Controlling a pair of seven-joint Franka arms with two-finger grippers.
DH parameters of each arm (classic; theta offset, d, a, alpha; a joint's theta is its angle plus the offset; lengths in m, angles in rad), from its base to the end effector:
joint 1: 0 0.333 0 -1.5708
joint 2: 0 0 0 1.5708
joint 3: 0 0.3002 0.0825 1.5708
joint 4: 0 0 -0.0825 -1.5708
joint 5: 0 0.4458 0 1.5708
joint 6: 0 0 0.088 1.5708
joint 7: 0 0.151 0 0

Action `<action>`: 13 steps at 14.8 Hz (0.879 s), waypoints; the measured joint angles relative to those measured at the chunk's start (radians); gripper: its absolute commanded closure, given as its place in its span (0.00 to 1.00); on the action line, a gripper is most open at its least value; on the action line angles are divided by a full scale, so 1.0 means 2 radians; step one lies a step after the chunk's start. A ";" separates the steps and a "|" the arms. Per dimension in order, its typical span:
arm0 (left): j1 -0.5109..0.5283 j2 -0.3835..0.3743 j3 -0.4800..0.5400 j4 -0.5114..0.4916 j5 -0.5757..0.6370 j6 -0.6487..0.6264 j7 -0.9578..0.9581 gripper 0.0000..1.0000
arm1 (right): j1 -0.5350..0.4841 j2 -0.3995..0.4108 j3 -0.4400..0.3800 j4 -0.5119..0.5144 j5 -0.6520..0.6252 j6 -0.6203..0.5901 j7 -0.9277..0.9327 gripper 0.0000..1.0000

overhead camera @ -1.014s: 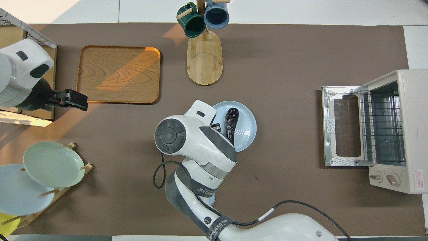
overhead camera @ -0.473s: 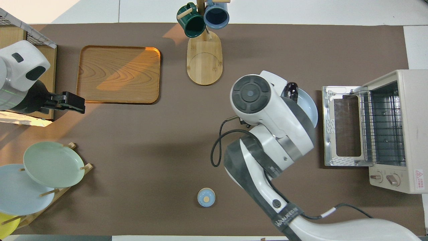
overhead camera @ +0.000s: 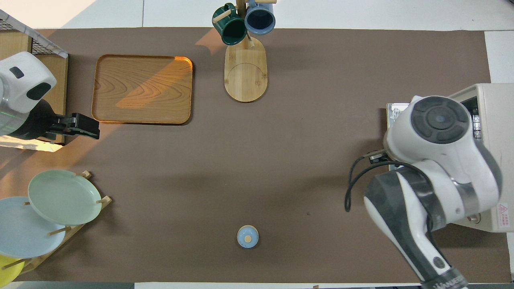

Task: Put eggplant into oven
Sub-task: 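Carry the plate with the eggplant into the open oven with the right gripper, then release the plate inside the oven and draw the right gripper back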

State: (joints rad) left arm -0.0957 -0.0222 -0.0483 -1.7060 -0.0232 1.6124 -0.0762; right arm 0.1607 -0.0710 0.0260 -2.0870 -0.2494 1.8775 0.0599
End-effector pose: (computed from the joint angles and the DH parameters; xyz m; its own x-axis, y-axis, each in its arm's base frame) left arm 0.5983 -0.0904 0.5098 0.9951 -0.0663 -0.0728 -0.0653 -0.9977 0.0165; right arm 0.5623 0.0767 0.3624 0.9708 0.1997 -0.1329 0.2265 -0.9458 0.2329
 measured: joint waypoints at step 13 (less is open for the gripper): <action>0.005 -0.005 0.000 0.020 0.000 -0.031 0.000 0.00 | -0.126 -0.021 0.001 -0.114 0.000 0.152 -0.135 1.00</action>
State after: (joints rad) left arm -0.0863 -0.0322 -0.0480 -1.6661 -0.0232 1.5500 -0.0761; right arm -0.0918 -0.1121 0.0273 -2.3143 -0.2493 2.1823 -0.2106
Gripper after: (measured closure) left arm 0.000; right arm 0.974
